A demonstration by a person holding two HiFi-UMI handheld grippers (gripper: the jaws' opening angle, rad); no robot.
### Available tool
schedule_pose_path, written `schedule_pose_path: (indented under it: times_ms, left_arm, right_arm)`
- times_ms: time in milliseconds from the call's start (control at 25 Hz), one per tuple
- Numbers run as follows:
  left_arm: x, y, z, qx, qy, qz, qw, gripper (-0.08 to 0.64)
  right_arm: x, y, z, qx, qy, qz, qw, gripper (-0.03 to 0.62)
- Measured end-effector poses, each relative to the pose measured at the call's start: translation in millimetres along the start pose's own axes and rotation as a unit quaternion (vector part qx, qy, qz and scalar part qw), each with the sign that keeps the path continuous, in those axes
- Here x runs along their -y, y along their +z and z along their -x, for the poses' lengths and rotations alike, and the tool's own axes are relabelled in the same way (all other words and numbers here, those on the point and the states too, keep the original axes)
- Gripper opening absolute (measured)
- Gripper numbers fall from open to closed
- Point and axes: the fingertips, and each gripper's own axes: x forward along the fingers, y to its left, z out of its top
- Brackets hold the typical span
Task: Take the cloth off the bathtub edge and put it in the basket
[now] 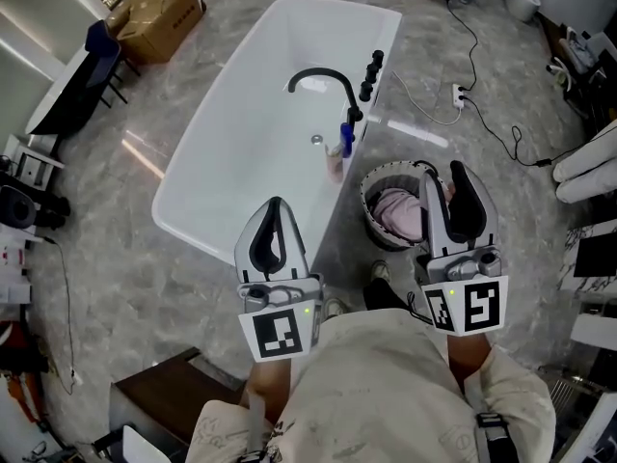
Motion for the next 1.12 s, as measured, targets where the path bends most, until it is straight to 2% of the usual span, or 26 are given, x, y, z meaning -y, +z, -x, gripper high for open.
schedule_pose_path:
  times_ms: [80,200,440,760,1120]
  left_arm:
    - [3,3,0,0.006,-0.004,0.002,1.0,0.003]
    - [3,-2,1,-0.008,0.001,0.0,1.0,0.003]
    - [8,1,1,-0.001,-0.004,0.004,1.0,0.003]
    - [13,-4,1,-0.012,-0.003,0.004,0.9999,0.003]
    - [17,-7,-2,-0.016,-0.007,-0.002,0.9998,0.003]
  right_arm:
    - [1,1,1,0.001,-0.002,0.002,1.0,0.133]
    - [3,0,2,0.0,-0.007,0.003,1.0,0.113]
    - [7,-6,4,-0.02,-0.016,0.001,1.0,-0.01]
    - [2,-10,7,-0.024,-0.005,0.022,0.999,-0.011]
    - [7,-16,6,-0.029,-0.01,0.024,0.999,-0.011]
